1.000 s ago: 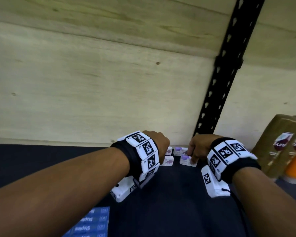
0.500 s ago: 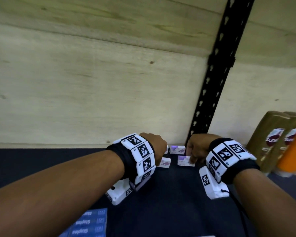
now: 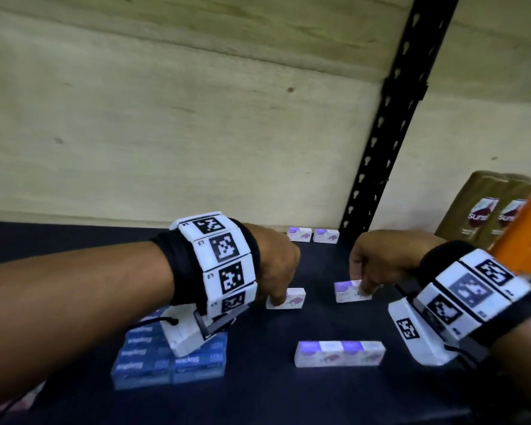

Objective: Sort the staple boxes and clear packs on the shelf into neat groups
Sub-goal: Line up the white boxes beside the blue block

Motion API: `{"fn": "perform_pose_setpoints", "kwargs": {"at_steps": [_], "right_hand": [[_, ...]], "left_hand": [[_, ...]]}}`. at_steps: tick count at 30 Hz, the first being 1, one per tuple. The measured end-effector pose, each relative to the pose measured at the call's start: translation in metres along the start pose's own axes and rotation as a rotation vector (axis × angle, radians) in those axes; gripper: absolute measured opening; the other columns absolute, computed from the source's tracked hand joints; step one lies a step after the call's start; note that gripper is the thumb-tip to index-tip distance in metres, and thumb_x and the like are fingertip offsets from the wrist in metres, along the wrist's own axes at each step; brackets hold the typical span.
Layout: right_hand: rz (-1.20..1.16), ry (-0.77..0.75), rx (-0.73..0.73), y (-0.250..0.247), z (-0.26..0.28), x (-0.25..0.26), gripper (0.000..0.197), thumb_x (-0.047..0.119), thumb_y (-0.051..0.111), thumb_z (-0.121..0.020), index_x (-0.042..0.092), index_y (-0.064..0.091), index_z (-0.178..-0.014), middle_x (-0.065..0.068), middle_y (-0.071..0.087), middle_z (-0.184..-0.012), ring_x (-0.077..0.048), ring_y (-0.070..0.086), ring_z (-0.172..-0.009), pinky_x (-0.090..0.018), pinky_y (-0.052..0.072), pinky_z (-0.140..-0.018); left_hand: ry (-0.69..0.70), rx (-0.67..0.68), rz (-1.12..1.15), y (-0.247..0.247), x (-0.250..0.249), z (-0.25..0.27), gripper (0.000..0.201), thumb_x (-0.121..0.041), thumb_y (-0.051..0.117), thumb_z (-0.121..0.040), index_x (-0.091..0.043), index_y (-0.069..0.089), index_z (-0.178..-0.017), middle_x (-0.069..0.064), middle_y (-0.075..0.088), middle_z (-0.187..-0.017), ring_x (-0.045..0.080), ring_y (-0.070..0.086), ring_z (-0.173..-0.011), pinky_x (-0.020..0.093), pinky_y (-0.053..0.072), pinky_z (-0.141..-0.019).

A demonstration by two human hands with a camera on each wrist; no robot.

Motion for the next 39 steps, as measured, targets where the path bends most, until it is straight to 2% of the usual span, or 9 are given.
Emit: {"fn": "perform_pose_setpoints", "kwargs": {"at_steps": [3, 8, 13, 16, 18, 22, 24, 28, 39], "right_hand": [[0.021, -0.025, -0.027, 0.009, 0.017, 0.005, 0.018, 0.027, 0.081, -0.076, 0.019, 0.073, -0.090, 0.006, 0.073, -0.081, -0.018, 0.070, -0.088, -0.033, 0.057, -0.085], [-0.008, -0.047, -0.012, 0.024, 0.041, 0.009, 0.010, 0.027, 0.080, -0.079, 0.027, 0.070, -0.081, 0.013, 0.065, -0.070, -0.006, 0.065, -0.075, -0.024, 0.054, -0.074], [-0.062, -0.036, 0.028, 0.034, 0.060, 0.003, 0.010, 0.025, 0.078, -0.081, 0.025, 0.071, -0.088, 0.009, 0.069, -0.069, -0.003, 0.063, -0.058, -0.022, 0.053, -0.066], [-0.076, -0.038, 0.034, 0.038, 0.068, 0.001, 0.011, 0.025, 0.077, -0.082, 0.027, 0.071, -0.092, 0.010, 0.072, -0.079, -0.003, 0.065, -0.065, -0.022, 0.053, -0.069], [-0.086, -0.045, 0.031, 0.039, 0.072, -0.001, 0.013, 0.025, 0.075, -0.083, 0.028, 0.071, -0.095, 0.010, 0.073, -0.086, -0.001, 0.065, -0.073, -0.021, 0.052, -0.072], [-0.108, -0.081, 0.064, 0.044, 0.080, 0.001, 0.025, 0.023, 0.073, -0.085, 0.031, 0.066, -0.109, 0.011, 0.072, -0.101, -0.004, 0.066, -0.087, -0.016, 0.048, -0.072], [-0.108, -0.081, 0.094, 0.046, 0.083, 0.002, 0.034, 0.029, 0.076, -0.082, 0.036, 0.063, -0.113, 0.015, 0.069, -0.106, -0.006, 0.065, -0.094, -0.021, 0.049, -0.079], [-0.081, -0.090, 0.104, 0.050, 0.084, 0.008, 0.042, 0.039, 0.081, -0.076, 0.041, 0.061, -0.113, 0.018, 0.063, -0.111, -0.007, 0.060, -0.099, -0.032, 0.050, -0.093], [-0.031, -0.163, 0.009, 0.049, 0.081, 0.032, 0.032, 0.039, 0.072, -0.085, 0.038, 0.061, -0.116, 0.015, 0.062, -0.107, -0.007, 0.058, -0.094, -0.023, 0.045, -0.074]], "left_hand": [[0.016, 0.062, -0.062, 0.009, -0.013, 0.014, 0.023, -0.032, 0.066, -0.089, -0.016, 0.072, -0.103, -0.014, 0.051, -0.048, 0.002, 0.046, -0.051, 0.016, 0.040, -0.052], [0.028, 0.063, -0.072, 0.012, -0.026, 0.030, 0.021, -0.032, 0.069, -0.086, -0.020, 0.073, -0.101, -0.014, 0.056, -0.053, 0.001, 0.050, -0.055, 0.023, 0.050, -0.071], [0.033, 0.068, -0.066, 0.015, -0.036, 0.036, 0.020, -0.031, 0.069, -0.086, -0.019, 0.072, -0.102, -0.013, 0.057, -0.054, 0.001, 0.050, -0.054, 0.018, 0.043, -0.058], [0.039, 0.079, -0.061, 0.017, -0.039, 0.039, 0.019, -0.030, 0.069, -0.086, -0.018, 0.071, -0.101, -0.012, 0.056, -0.056, 0.003, 0.051, -0.054, 0.020, 0.043, -0.055], [0.035, 0.095, -0.051, 0.018, -0.038, 0.040, 0.020, -0.030, 0.069, -0.086, -0.019, 0.069, -0.103, -0.010, 0.061, -0.064, 0.006, 0.054, -0.059, 0.021, 0.043, -0.055], [0.031, 0.163, -0.052, 0.029, -0.037, 0.039, 0.045, -0.035, 0.073, -0.083, -0.016, 0.062, -0.122, 0.003, 0.067, -0.113, 0.020, 0.062, -0.091, 0.026, 0.047, -0.066], [0.027, 0.176, -0.074, 0.033, -0.039, 0.040, 0.052, -0.041, 0.074, -0.081, -0.016, 0.061, -0.125, 0.003, 0.066, -0.117, 0.022, 0.063, -0.100, 0.030, 0.050, -0.075], [0.017, 0.127, -0.078, 0.032, -0.048, 0.040, 0.051, -0.050, 0.070, -0.083, -0.017, 0.061, -0.121, 0.001, 0.064, -0.113, 0.019, 0.060, -0.091, 0.028, 0.045, -0.066], [0.020, 0.050, -0.047, 0.026, -0.062, 0.038, 0.040, -0.046, 0.064, -0.089, -0.016, 0.065, -0.115, 0.001, 0.065, -0.110, 0.016, 0.054, -0.078, 0.023, 0.037, -0.051]]}}
Point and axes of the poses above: each hand's wrist, its own z-axis away from the middle knuckle, its own y-axis out of the palm, x = y × z, the point moved 10 cm from there along -z, towards the middle knuckle
